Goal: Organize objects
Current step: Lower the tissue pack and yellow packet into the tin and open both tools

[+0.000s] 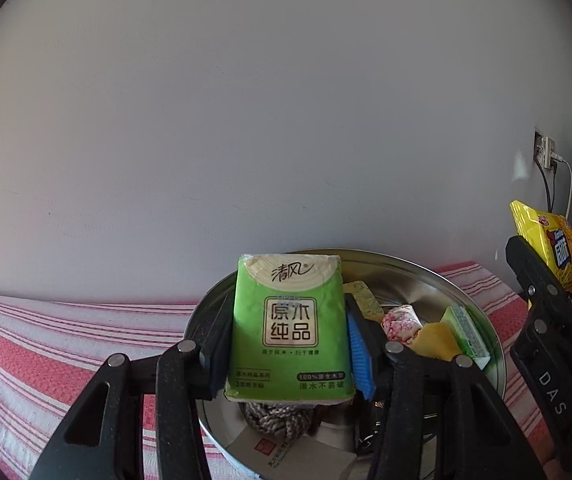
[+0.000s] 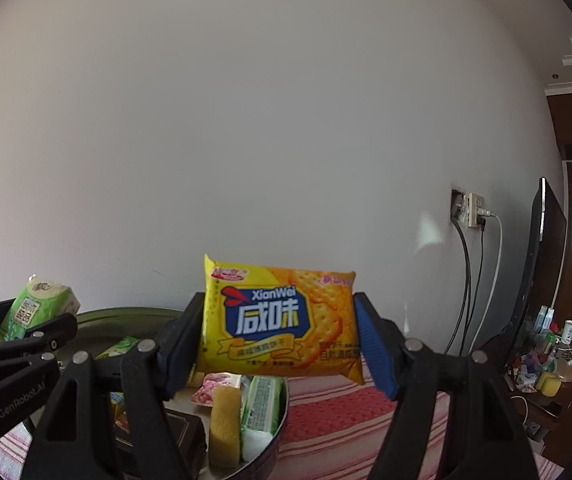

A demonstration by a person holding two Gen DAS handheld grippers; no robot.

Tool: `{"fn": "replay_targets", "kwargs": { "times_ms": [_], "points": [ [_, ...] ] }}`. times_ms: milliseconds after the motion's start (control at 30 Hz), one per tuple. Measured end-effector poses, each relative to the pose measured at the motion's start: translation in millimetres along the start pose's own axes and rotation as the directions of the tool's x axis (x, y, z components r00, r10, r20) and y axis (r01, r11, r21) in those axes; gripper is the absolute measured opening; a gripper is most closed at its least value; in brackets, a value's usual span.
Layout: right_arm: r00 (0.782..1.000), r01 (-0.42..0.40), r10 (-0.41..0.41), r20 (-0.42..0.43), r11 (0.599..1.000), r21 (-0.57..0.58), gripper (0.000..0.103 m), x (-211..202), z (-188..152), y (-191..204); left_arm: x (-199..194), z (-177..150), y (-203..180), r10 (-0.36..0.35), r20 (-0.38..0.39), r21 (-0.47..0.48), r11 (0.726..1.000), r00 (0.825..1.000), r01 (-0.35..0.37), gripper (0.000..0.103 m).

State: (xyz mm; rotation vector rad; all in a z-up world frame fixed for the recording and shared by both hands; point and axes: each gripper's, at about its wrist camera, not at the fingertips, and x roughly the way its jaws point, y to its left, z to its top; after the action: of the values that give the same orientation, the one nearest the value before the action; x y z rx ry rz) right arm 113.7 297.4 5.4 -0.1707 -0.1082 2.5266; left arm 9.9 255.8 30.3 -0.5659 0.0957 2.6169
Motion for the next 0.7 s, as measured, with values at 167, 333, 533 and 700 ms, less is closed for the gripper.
{"fn": "replay_targets", "kwargs": {
  "times_ms": [167,333,533,700],
  "points": [
    [1.0,0.008,-0.008,-0.02,1.0,-0.009,0.072,11.5,-1.7,3.3,12.4,1.0,-1.7,-0.017,-0.028,0.008,1.0,0.999,0.017,0.051],
    [0.999,-0.004,0.004,-0.053,1.0,-0.012,0.072,33.8,-3.8,0.7,22.8,-0.9,3.1,-0.019,-0.06,0.0,1.0,0.998,0.019,0.051],
    [0.993,-0.062,0.06,-0.099,0.998,-0.018,0.072,51.6,-7.0,7.0,30.6,-2.0,6.9,-0.006,-0.085,0.001,1.0,0.996,0.006,0.051],
    [0.986,-0.082,0.084,-0.142,0.997,0.015,0.072,65.9,-9.2,2.0,33.8,-2.5,8.3,0.002,-0.1,0.006,1.0,0.995,-0.001,0.051]
  ]
}}
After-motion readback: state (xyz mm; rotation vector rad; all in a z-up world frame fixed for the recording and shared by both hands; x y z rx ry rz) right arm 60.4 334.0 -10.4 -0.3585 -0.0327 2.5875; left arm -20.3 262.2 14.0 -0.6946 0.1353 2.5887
